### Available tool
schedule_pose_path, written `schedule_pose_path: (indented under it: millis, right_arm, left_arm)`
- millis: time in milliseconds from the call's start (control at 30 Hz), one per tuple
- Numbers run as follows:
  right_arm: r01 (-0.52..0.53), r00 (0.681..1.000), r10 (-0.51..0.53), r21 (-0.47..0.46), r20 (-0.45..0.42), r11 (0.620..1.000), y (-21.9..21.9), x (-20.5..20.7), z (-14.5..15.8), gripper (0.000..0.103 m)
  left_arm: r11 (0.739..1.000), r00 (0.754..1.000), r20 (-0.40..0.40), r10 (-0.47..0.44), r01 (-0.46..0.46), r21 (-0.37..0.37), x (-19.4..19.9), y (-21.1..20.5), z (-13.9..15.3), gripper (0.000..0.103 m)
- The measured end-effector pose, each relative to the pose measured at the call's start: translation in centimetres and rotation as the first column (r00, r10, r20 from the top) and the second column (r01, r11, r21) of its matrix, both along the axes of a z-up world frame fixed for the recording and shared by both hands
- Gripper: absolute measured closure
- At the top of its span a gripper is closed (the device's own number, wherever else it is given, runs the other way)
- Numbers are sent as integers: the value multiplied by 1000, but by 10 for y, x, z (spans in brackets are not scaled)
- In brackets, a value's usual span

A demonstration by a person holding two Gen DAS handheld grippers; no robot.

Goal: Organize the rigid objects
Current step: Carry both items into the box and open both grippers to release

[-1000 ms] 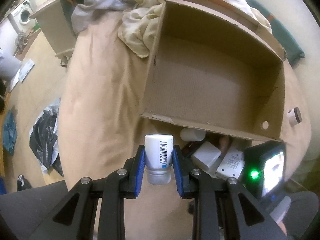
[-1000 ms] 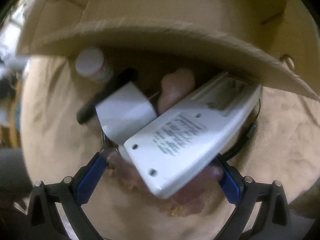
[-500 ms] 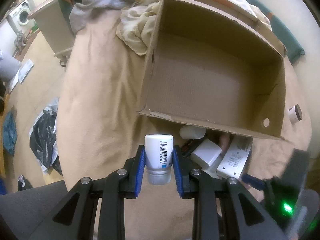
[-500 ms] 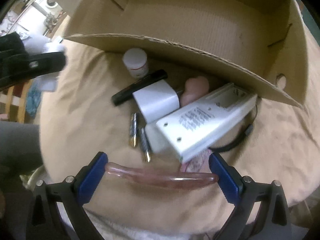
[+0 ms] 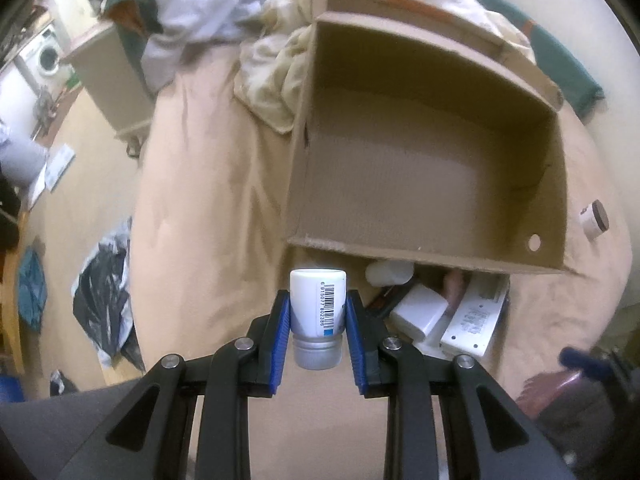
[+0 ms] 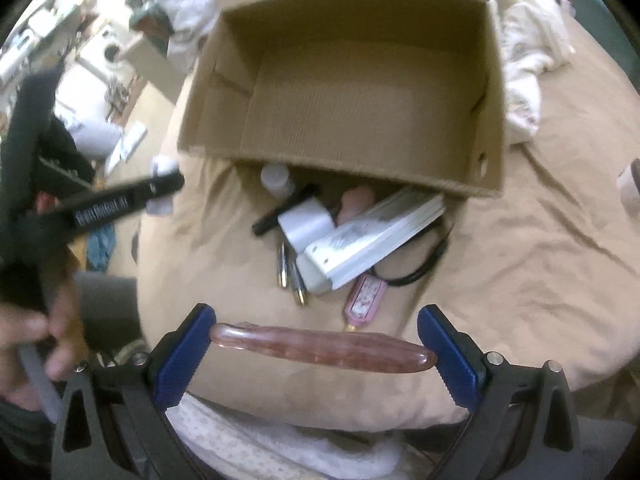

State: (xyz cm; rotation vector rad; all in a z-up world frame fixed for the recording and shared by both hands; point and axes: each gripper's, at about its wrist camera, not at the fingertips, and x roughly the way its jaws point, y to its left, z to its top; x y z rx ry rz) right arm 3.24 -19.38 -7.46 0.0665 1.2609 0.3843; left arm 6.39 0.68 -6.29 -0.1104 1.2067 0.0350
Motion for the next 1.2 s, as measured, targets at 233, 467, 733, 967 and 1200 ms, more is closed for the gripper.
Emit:
schedule_pose_path:
  millis: [233,467,733,967,1200]
  right_arm:
    - [32,988,-42,74,148,997,-22,29,50,0]
    - [65,977,-85,107,197,992,-31,82,72,0]
    - [81,971,-106,122,213,989,-30,132,40,0]
    - [65,980,-69,29,186,997,-20,148,-3,0]
    - [70,979,-63,-27,195,997,-21,149,-8,0]
  left_arm:
    - [998,990,125,-68,69,-1,7,-13,33,79]
    - [992,983,132,-129,130,-1,34,-32,46,79]
    - [984,979,105,-176,178,-8,83,-47,20,79]
    - [980,975,96,-199,196,44,86,-58,-15,79]
    - [975,973,98,-208,197,105,83,-65,-23,79]
